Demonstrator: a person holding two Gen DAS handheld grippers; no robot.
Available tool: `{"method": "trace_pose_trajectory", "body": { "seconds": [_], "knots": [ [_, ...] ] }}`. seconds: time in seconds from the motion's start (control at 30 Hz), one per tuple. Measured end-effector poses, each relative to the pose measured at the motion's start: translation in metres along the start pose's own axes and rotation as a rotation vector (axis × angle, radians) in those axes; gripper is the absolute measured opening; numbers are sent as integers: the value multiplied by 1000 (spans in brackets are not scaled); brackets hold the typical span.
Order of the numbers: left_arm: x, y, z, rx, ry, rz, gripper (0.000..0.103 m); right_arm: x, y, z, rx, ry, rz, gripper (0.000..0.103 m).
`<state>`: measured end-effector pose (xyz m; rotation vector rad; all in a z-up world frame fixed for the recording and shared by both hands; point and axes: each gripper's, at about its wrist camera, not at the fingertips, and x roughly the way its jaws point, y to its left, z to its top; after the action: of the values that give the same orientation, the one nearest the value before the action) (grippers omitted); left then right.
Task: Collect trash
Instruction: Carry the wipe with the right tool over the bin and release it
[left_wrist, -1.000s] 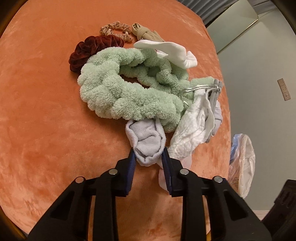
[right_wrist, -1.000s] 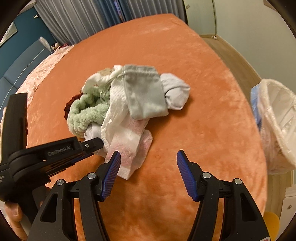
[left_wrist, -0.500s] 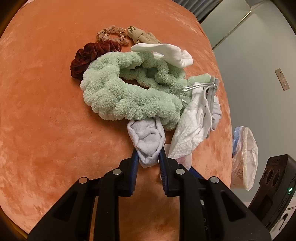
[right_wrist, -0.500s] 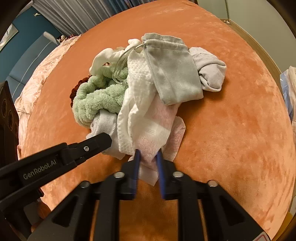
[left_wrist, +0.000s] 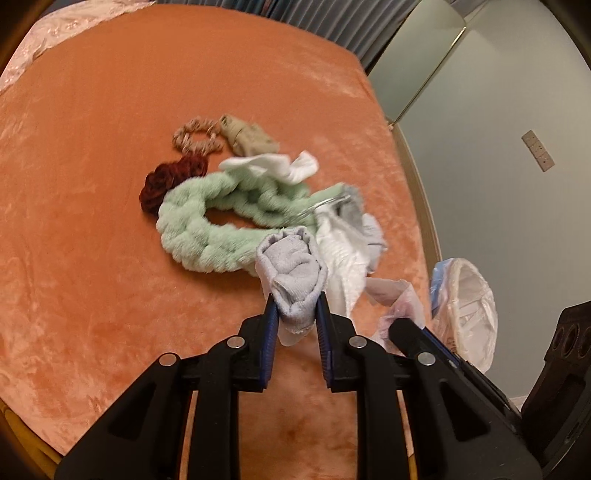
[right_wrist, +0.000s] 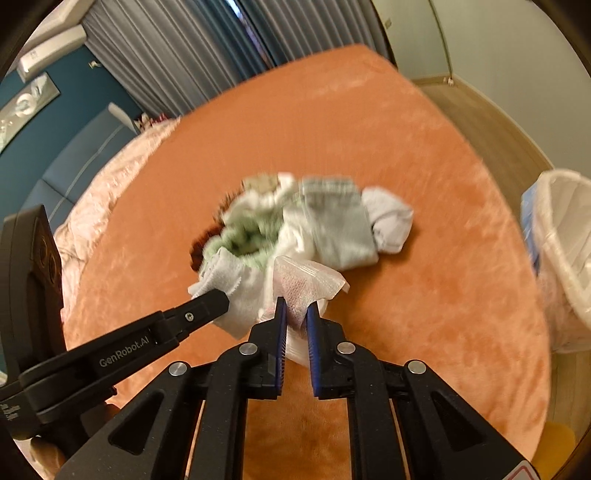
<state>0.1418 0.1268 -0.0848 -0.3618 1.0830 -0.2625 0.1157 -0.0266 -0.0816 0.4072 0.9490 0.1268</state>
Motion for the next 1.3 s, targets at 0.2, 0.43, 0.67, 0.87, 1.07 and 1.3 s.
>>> {"method": "trace_pose_trajectory", "body": {
  "seconds": [0.2, 0.43, 0.67, 0.87, 1.07, 1.3],
  "knots": [
    [-34, -34, 5, 51, -66, -38, 19, -48, -6, 23, 7, -100, 0, 10],
    [-56, -90, 6, 145, -112, -83, 19, -105, -29, 43, 38, -216, -14, 10],
    [-52, -158, -1, 247, -118, -122, 19, -150, -75, 53, 84, -296, -63, 10],
    [-34, -214, -16, 331, -90, -152, 19, -181, -120, 57, 117, -343, -127, 10],
    [-13, -266, -32, 415, -57, -181, 19, -200, -168, 57, 163, -369, -183, 10],
    [18, -316, -44, 481, -1, -232, 19, -211, -224, 52, 236, -376, -245, 10]
  ]
}}
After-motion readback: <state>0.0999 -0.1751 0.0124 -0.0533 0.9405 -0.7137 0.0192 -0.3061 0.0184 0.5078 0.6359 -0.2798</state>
